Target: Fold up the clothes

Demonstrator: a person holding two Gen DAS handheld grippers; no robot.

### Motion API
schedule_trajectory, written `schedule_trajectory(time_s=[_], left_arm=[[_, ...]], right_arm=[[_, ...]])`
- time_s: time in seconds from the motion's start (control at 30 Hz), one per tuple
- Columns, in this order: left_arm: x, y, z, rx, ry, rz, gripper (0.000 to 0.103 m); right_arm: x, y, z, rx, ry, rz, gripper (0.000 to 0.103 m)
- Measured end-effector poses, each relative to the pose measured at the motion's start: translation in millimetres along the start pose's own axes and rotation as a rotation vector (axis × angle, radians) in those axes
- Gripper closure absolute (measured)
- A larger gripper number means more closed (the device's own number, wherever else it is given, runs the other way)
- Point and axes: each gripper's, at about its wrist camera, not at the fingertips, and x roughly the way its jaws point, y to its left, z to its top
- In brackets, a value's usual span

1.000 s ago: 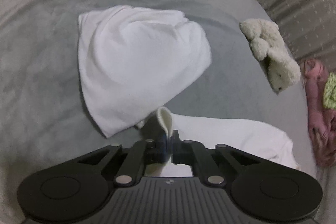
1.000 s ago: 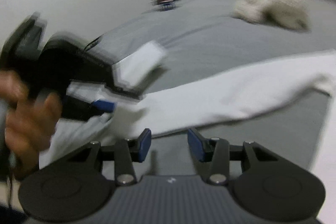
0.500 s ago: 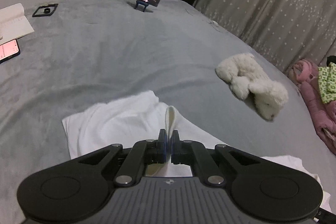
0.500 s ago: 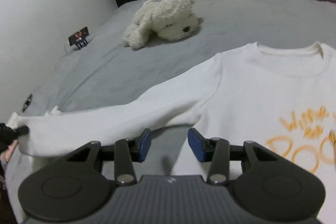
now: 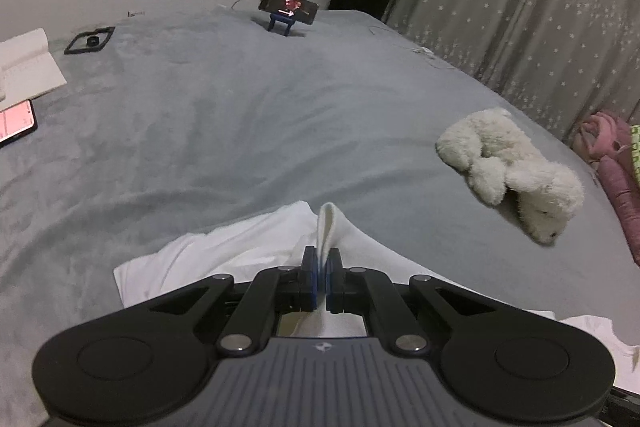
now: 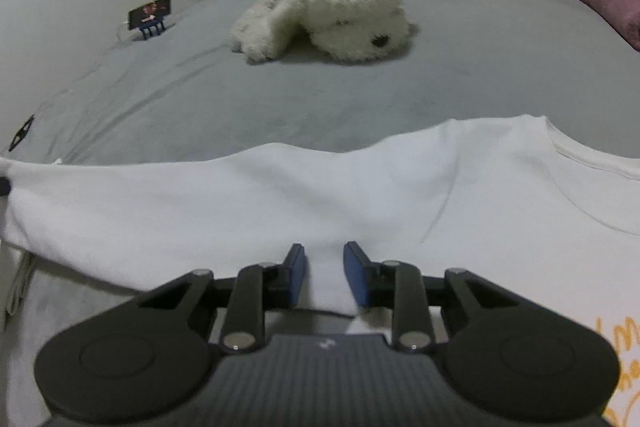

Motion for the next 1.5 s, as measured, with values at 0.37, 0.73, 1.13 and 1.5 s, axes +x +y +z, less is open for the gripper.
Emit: schedule_trajectory(time_s=[0.37,0.73,1.13,1.5], left_arm=[[15,-4,-1,-0.02,0.021,0.119,0.091],[-18,-8,8,-0.071,-0.004,0.05,0.082],[-17,-56,-26,0.042,0.189,-0.141,0.081],[-30,-101,-60,0.173,0.234,-0.187,0.081]], right_arm=[[-42,-68,-18,0.226,-0.089,0.03,0.077],[-93,-76,-58,0.132,-0.095,-0.026,0.08],[-92,16,-100,-0.061,-0.034,-0.02,0.08],[-134,47,-153,-0.132,-0.019,0.034,0.082]])
